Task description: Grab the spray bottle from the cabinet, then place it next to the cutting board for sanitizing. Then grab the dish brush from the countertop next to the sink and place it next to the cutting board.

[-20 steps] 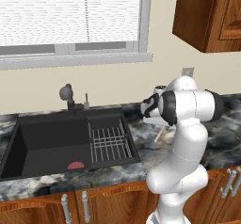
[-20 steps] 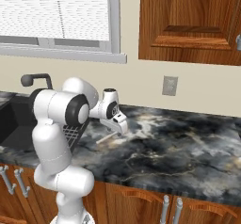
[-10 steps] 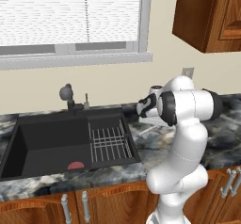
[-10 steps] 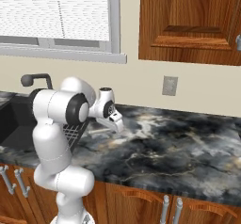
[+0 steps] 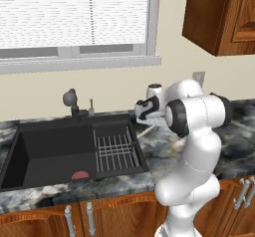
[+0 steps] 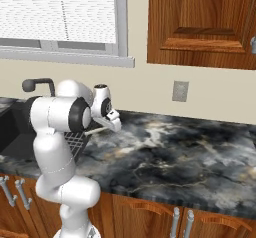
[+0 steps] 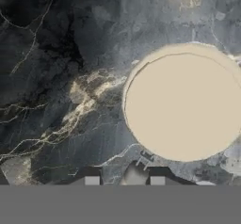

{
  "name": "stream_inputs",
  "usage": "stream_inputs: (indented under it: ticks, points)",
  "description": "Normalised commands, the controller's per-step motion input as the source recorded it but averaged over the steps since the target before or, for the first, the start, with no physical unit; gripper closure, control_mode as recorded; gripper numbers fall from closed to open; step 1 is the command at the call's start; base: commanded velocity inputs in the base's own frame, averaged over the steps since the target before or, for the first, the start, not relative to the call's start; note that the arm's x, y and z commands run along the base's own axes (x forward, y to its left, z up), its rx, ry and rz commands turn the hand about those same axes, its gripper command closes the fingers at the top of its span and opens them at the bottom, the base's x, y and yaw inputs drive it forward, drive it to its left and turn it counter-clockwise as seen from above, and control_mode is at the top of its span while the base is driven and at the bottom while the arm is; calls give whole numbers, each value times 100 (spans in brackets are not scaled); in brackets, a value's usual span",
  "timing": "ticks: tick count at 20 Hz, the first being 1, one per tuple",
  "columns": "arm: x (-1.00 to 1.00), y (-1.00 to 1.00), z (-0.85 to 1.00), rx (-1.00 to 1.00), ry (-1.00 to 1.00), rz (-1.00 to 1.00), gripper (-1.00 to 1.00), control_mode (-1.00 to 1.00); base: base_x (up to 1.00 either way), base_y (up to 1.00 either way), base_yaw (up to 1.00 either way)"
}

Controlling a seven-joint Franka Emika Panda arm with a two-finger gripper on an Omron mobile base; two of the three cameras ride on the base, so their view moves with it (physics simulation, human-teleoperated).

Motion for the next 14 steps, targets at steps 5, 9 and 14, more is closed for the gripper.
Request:
stream_inputs:
  ticks: [5,9,14]
  points:
    - [-65,74,68,-13,-40,-2,100,-100,0,0,0]
    - [-97,56,45,-4,-58,-15,100,-100,0,0,0]
    - [-100,12,86,12,-23,-14,100,-100,0,0,0]
